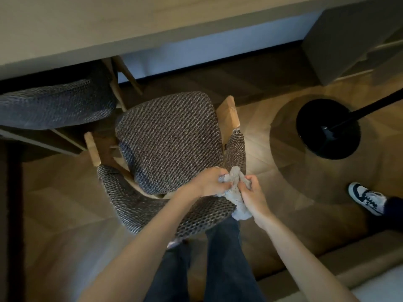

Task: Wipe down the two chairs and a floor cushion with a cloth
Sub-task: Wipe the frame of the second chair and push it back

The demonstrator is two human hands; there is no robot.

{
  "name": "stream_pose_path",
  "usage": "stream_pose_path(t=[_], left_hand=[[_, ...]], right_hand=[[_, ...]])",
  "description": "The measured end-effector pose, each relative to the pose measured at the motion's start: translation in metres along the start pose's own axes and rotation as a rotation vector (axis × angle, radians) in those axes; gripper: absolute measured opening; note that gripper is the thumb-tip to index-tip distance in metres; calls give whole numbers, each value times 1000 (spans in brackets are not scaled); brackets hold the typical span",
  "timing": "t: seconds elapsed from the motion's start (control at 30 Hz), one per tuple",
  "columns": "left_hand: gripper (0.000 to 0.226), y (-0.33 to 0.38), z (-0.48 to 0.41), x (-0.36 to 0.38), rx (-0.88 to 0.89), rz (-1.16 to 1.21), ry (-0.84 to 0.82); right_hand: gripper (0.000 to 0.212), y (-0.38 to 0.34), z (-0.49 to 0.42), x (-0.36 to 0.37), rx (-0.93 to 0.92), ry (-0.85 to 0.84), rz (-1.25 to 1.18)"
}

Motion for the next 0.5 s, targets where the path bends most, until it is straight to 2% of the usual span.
stream_pose_path(t=[0.13, 0.27, 0.4, 0.5], left_hand=[[23, 6, 61, -17, 134, -37, 90], [32, -15, 107, -32, 162, -105, 184], [40, -46, 145, -53, 124, -133, 281], [38, -63, 170, -66, 103, -174, 352]], right_hand=[[4, -15, 61, -1, -67, 110, 34], [18, -26, 113, 10, -122, 224, 92], [24, -34, 153, 32, -126, 218, 120], [21, -43, 175, 52, -201, 162, 123]])
Point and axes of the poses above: each hand's wrist, its own z-axis away from the middle knuckle, its own x-axis out of the palm, y = z × x, the point moved 10 cm from there along -z, towards the middle knuckle, and after that the axes turned 14 degrees about y, right-handed, at the moved point
